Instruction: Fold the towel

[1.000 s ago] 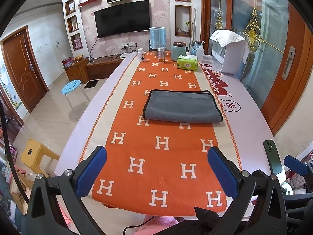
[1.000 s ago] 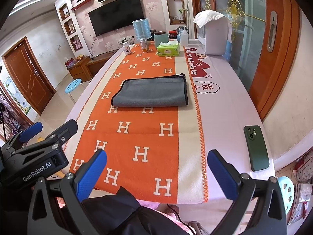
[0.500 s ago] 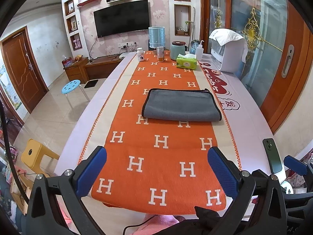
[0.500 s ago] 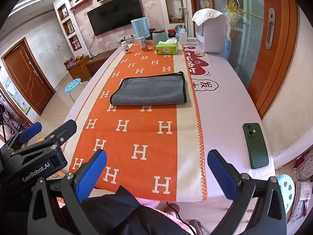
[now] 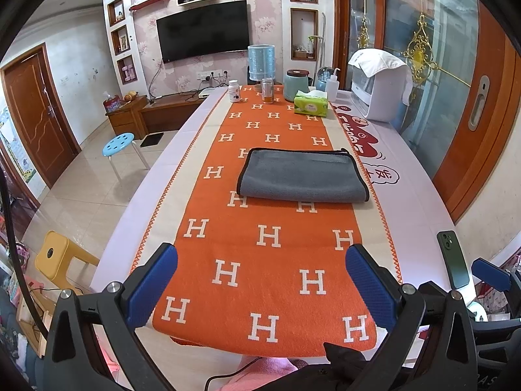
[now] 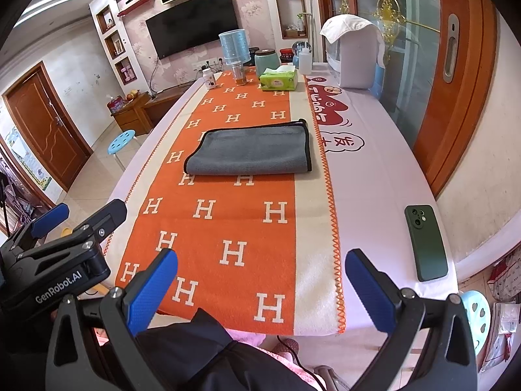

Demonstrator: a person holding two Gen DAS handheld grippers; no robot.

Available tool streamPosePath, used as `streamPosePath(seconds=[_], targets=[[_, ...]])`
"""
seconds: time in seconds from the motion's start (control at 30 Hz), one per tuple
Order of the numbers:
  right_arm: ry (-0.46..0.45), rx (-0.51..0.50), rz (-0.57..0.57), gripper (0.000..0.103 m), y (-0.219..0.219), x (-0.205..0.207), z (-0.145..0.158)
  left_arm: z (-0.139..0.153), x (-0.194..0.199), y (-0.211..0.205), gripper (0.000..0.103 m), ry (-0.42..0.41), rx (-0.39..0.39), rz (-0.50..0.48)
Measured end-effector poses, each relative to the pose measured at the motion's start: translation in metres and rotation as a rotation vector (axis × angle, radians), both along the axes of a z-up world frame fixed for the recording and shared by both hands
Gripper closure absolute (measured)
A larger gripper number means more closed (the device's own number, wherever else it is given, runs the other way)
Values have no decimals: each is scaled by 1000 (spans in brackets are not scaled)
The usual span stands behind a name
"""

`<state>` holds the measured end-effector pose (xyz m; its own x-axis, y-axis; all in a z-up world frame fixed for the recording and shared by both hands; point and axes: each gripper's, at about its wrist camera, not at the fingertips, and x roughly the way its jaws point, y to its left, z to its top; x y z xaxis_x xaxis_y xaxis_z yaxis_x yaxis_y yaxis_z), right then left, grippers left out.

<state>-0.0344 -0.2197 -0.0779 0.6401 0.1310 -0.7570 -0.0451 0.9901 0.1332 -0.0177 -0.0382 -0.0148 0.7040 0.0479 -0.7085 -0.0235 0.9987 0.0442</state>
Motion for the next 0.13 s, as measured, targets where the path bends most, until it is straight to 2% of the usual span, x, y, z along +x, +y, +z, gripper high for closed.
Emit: streamPosePath(seconds=[0.13], targets=[[0, 1, 0, 0, 0, 1, 1, 0, -1, -1, 1, 1, 1, 0]])
